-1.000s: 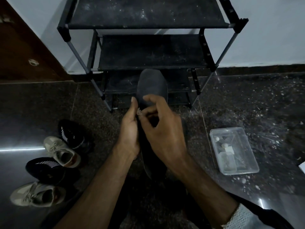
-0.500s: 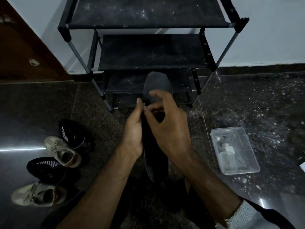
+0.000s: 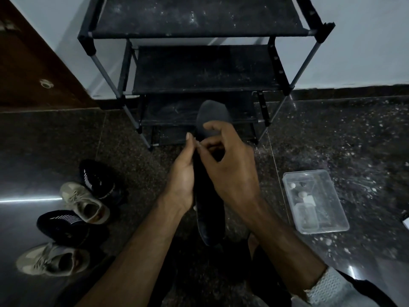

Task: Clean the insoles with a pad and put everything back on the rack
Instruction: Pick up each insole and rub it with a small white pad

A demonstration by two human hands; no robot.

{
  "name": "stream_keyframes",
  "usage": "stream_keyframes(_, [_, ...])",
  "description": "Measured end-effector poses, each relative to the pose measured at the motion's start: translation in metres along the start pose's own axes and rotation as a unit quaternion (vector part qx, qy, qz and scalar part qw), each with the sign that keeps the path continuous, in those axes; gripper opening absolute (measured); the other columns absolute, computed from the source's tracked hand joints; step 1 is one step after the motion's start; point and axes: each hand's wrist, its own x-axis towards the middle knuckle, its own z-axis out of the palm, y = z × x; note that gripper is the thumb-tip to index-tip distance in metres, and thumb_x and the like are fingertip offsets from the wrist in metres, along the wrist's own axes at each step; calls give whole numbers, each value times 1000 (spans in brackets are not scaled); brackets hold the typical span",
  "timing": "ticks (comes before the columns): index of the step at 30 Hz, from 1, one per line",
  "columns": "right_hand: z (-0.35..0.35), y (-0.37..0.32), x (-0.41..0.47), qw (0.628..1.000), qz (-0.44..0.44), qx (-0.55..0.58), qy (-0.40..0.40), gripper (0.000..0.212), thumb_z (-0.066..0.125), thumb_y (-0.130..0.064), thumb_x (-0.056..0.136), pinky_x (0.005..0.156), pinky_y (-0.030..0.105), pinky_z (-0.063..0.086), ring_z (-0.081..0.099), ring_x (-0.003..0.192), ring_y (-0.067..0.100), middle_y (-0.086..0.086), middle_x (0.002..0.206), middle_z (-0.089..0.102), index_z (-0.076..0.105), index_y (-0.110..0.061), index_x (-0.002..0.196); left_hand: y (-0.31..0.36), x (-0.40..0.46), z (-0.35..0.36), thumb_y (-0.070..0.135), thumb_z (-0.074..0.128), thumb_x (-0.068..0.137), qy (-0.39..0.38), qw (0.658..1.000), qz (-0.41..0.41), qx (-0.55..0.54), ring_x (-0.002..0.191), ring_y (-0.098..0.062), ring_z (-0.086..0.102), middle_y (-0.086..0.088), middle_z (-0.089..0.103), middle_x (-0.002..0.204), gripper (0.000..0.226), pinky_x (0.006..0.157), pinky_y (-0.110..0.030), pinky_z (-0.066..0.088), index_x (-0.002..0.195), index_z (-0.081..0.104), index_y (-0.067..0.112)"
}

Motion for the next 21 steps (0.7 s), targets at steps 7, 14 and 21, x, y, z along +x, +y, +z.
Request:
stream_keyframes(7, [-20, 28, 16, 995, 27, -64, 76, 35, 70, -17, 89, 70, 11, 52, 64, 81, -2, -10, 90, 69, 57, -19, 121, -5, 0, 1, 54, 43, 92, 6, 1000, -7, 5, 118, -29, 60, -14, 63, 127, 58, 98, -42, 48, 126, 62, 11])
stream_keyframes(14, [5, -2, -5, 1000, -4, -12, -5, 31, 67, -18, 90, 81, 23, 55, 65, 89, 0, -10, 94, 71, 58, -24, 119, 5, 1, -3, 51, 35, 98, 23, 999, 10, -28, 93, -22, 71, -10, 73, 96, 58, 74, -30, 58, 93, 75, 11])
stream_keyframes(21, [-18, 22, 13, 996, 56, -6, 70, 34, 71, -22, 88, 70, 13, 51, 63, 83, -4, -14, 86, 68, 56, -23, 118, 5, -1, 1, 50, 27, 101, 1, 998, -2, -55, 86, -18, 72, -5, 75, 96, 63, 77, -30, 59, 90, 79, 17])
